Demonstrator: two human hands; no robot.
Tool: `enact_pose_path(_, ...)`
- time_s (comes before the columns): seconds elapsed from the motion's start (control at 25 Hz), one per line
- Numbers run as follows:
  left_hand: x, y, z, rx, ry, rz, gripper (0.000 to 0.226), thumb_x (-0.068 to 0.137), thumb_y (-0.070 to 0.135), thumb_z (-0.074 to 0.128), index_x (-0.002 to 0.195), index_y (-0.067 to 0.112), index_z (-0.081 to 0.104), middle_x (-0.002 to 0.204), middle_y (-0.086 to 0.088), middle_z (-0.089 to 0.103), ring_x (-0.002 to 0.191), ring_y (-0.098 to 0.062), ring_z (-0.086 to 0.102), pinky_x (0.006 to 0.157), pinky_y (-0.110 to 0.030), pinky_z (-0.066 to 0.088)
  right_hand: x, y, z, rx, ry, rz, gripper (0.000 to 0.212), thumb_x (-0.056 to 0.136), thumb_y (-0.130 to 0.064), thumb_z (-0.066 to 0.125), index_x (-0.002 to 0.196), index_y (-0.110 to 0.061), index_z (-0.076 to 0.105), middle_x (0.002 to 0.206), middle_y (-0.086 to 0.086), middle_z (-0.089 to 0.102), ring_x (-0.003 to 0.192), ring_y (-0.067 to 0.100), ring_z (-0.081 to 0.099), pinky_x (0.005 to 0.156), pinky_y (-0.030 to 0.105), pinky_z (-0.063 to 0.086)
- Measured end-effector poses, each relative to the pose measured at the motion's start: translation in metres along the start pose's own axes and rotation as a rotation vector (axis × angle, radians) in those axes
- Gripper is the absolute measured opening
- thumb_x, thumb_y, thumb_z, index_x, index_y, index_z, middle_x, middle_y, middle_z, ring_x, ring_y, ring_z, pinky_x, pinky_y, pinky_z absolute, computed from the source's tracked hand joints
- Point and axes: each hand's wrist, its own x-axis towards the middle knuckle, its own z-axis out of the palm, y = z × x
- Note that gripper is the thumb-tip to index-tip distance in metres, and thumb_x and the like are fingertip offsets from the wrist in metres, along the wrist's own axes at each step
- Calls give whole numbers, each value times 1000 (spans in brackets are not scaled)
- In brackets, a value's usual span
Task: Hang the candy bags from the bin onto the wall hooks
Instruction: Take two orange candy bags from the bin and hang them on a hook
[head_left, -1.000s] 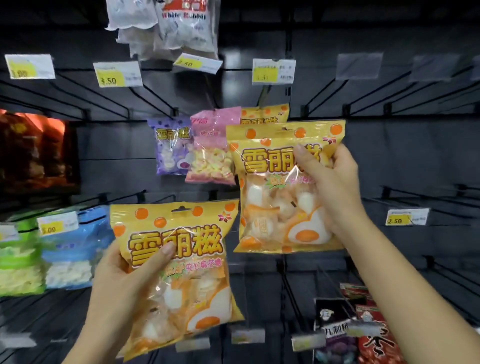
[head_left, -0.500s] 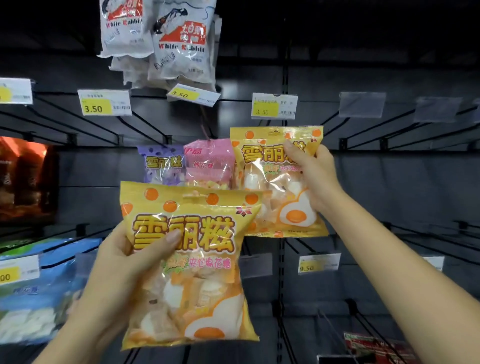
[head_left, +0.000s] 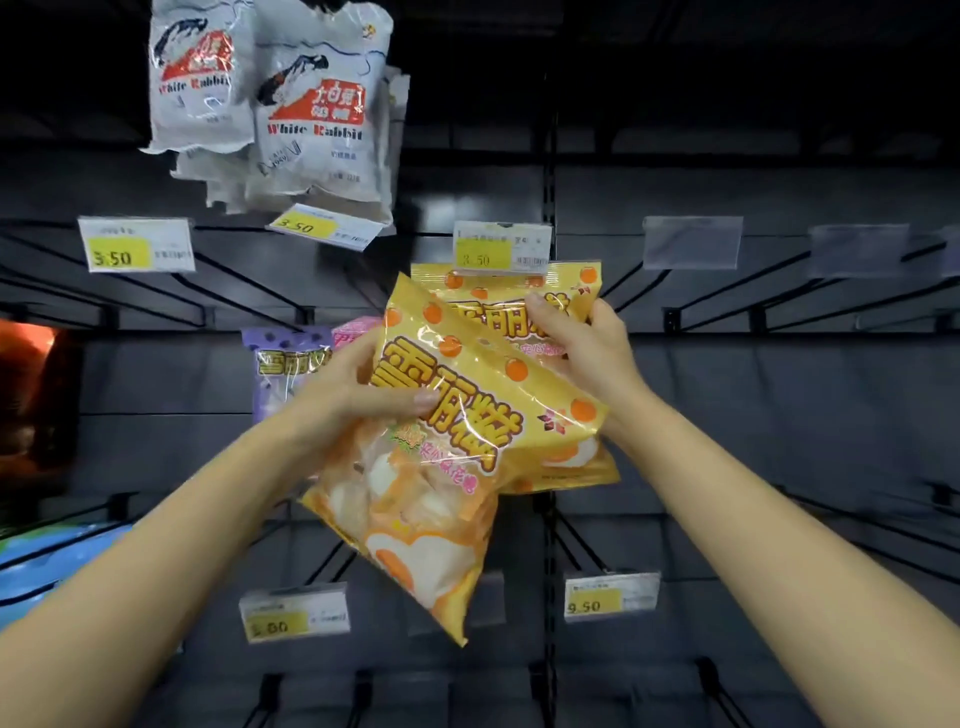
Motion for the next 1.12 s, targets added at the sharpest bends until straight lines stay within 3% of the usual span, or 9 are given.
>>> enact_pose_path(0.16, 22, -3, -1, 13, -95, -9, 69, 49, 15, 80, 114, 19, 59, 95, -2, 77, 86, -21, 73, 69, -27, 58, 6, 5, -4, 6, -31, 17, 45, 81, -23, 75, 119, -8, 54, 116, 12, 70, 100, 28, 71, 92, 53, 54)
enact_pose_path(0.36, 28, -7, -6, -17, -115, 4, 84, 38, 31, 96, 113, 20, 61, 97, -6, 76, 86, -24, 74, 68, -30, 58, 19, -3, -8, 26, -111, 92, 41, 86, -36, 66, 118, -11, 62, 112, 14, 73, 98, 31, 71, 88, 49, 57)
enact_pose_path(0.44, 29, -8, -8, -21, -125, 16, 83, 38, 32, 96, 112, 20, 62, 98, -7, 76, 86, -25, 74, 69, -31, 58, 24, -9, -11, -14, -98, 95, 31, 88, -41, 62, 100, -15, 72, 91, 7, 78, 83, 24, 75, 70, 35, 62)
enact_pose_path(0.52, 31, -6, -9, -14, -122, 24, 85, 37, 32, 96, 113, 18, 61, 99, -7, 76, 87, -26, 73, 69, -32, 59, 28, -13, -12, -99, -39, 39, 23, 85, -38, 65, 84, -16, 73, 69, -2, 76, 62, 14, 72, 52, 23, 56)
enact_pose_path(0.6, 34, -3, -12, -8, -118, 33, 85, 37, 32, 96, 113, 15, 60, 98, -7, 76, 86, -26, 74, 68, -32, 59, 35, -16, -11, -159, 7, -21, 12, 83, -26, 67, 76, -17, 69, 62, -3, 72, 54, 11, 68, 49, 22, 53)
enact_pose_path(0.72, 37, 1, -15, 0, -120, 44, 84, 38, 33, 96, 111, 13, 60, 97, -7, 76, 85, -26, 73, 68, -33, 59, 42, -22, -9, -227, -9, -113, 13, 83, -16, 68, 70, -17, 66, 64, 0, 68, 57, 14, 64, 53, 25, 52)
enact_pose_path(0.92, 40, -2, -15, -2, -117, 65, 74, 41, 27, 94, 107, 15, 62, 95, -6, 76, 84, -24, 74, 68, -31, 59, 47, -24, -3, -300, -3, -272, 17, 90, -11, 62, 73, -14, 66, 69, 0, 69, 52, 6, 66, 42, 18, 48)
enact_pose_path(1.12, 43, -7, -14, -31, -110, 87, 58, 51, 13, 81, 106, 17, 61, 91, -3, 77, 82, -21, 74, 67, -29, 59, 53, -25, 1, -342, 32, -255, 18, 91, -10, 60, 75, -14, 67, 70, 1, 70, 50, 4, 65, 43, 17, 47)
